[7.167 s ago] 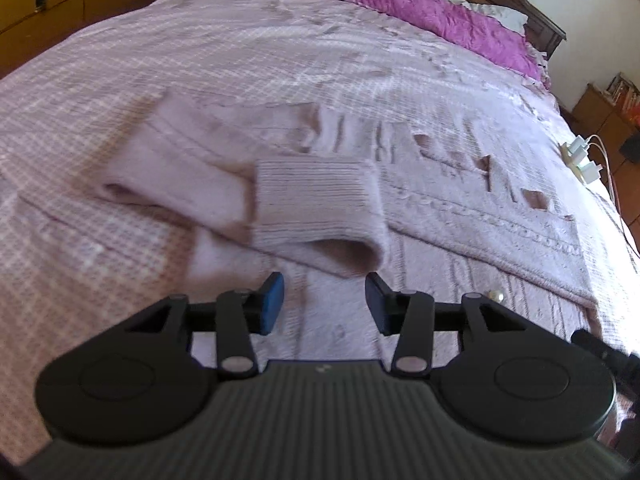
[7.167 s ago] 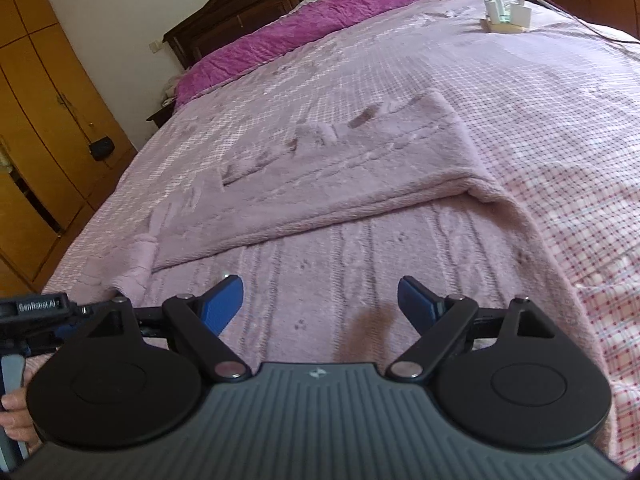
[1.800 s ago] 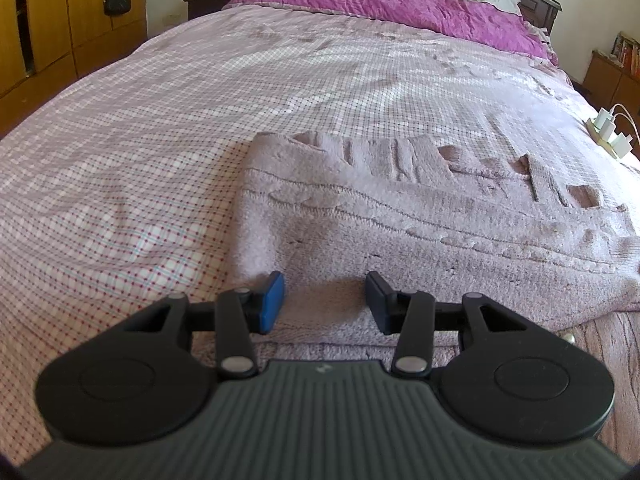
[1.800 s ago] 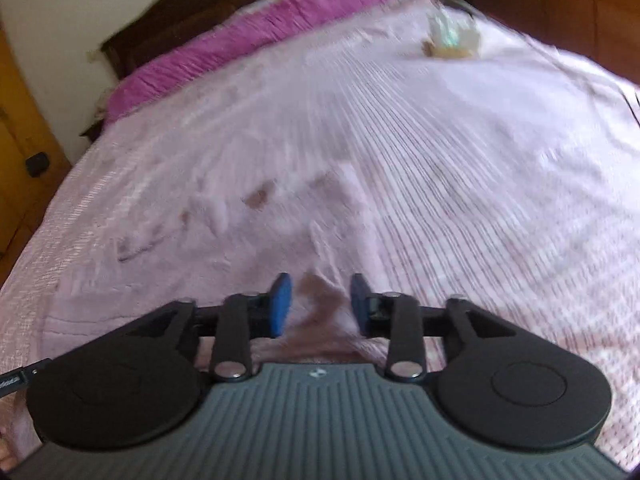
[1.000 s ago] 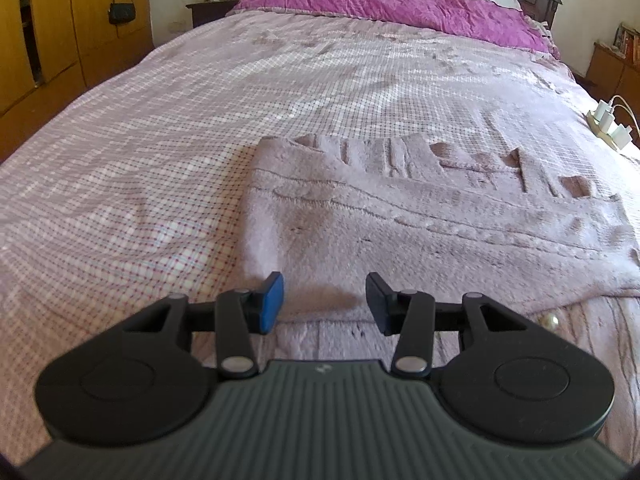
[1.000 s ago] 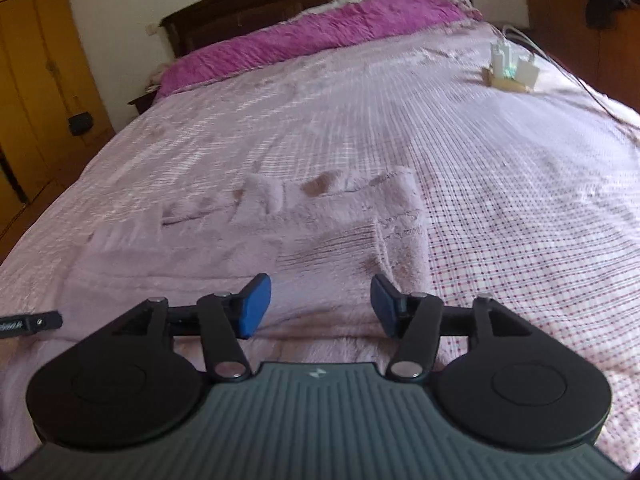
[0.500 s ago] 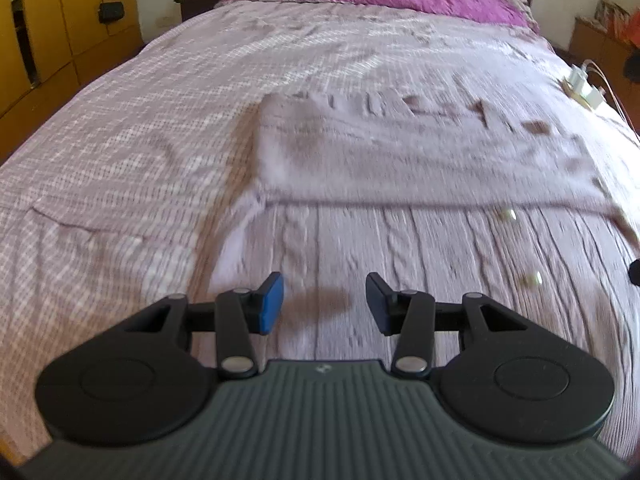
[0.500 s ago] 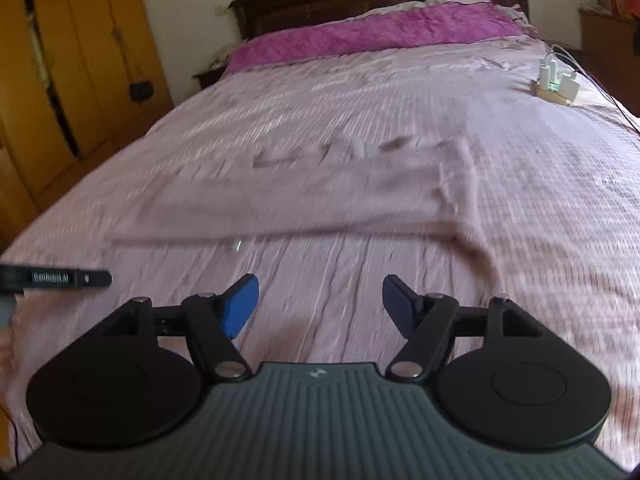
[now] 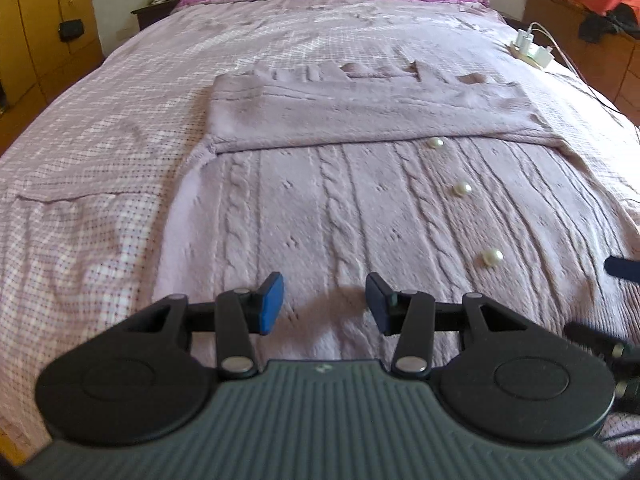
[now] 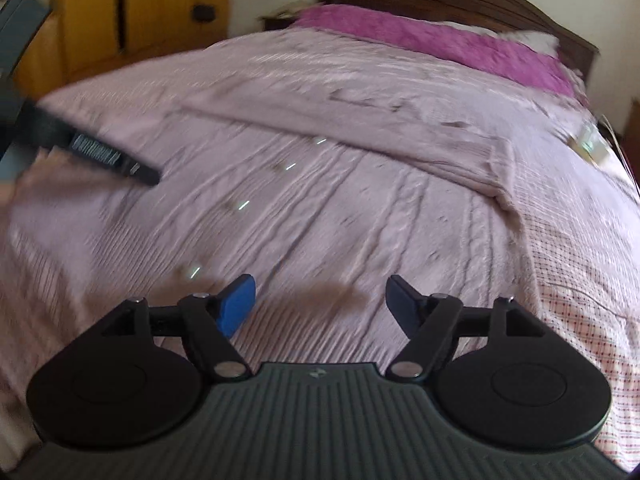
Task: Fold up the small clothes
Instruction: 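Move both grippers to the buttoned hem of the cardigan, then close the left gripper on the hem while the right gripper closes on it too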
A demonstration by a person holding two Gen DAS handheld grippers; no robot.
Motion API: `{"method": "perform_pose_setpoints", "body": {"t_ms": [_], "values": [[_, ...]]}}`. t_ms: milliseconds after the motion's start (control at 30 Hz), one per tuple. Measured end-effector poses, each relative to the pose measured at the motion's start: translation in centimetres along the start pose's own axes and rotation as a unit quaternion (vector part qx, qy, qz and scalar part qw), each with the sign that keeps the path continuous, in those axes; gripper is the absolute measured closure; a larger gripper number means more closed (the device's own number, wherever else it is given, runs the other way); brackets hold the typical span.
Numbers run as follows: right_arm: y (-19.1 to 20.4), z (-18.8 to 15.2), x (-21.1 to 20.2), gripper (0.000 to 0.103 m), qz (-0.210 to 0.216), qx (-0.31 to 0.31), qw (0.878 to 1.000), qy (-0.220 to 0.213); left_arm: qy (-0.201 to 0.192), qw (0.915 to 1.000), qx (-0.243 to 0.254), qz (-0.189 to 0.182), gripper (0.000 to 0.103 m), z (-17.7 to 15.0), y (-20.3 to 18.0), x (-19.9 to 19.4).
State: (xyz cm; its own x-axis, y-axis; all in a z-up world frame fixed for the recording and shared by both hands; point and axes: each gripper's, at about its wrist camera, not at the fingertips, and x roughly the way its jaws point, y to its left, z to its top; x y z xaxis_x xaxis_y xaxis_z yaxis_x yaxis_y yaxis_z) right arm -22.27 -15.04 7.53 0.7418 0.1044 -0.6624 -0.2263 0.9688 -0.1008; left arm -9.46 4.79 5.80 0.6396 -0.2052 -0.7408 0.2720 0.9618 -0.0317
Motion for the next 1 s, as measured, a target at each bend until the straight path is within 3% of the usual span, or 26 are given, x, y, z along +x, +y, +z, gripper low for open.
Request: {"method": "perform_pose_setpoints", "body": {"t_ms": [133, 367, 467, 567, 633, 733, 1000], "values": [[1.2, -1.3, -0.7, 0.021, 0.02, -0.037, 0.999, 0.018, -0.003, 1.0, 0.004, -0.004, 0.056, -0.9, -0.3, -0.8], [3.6, -3.2, -0.8, 0.019, 0.005, -0.129, 0.99, 0.064, 0.001, 0.9999, 0.009, -0.011, 0.056, -2.3, -0.6, -1.5], [4.0, -3.7, -0.4, 0.019, -0.018, -0.15, 0.987, 0.063, 0.002, 0.9998, 0.013, -0.016, 0.056, -2.5, -0.7, -1.6], [4.0, -3.7, 0.3, 0.019, -0.047, -0.145, 0.987, 0.052, 0.007, 0.9995, 0.017, -0.027, 0.055, -2.7, -0.8, -1.7], [3.8, -3.4, 0.4, 0.019, -0.054, -0.133, 0.989, 0.039, 0.009, 0.9991, 0.022, -0.034, 0.043, -3.0, -0.9, -1.8], [3.4, -2.9, 0.0, 0.019, -0.071, -0.113, 0.991, 0.012, -0.001, 0.9985, 0.038, -0.039, 0.036, -3.5, -1.3, -2.3], [2.4, -1.5, 0.2, 0.019, -0.077, -0.062, 0.995, -0.012, 0.003, 0.9934, 0.077, -0.085, 0.035, -4.5, -2.4, -3.1]]}}
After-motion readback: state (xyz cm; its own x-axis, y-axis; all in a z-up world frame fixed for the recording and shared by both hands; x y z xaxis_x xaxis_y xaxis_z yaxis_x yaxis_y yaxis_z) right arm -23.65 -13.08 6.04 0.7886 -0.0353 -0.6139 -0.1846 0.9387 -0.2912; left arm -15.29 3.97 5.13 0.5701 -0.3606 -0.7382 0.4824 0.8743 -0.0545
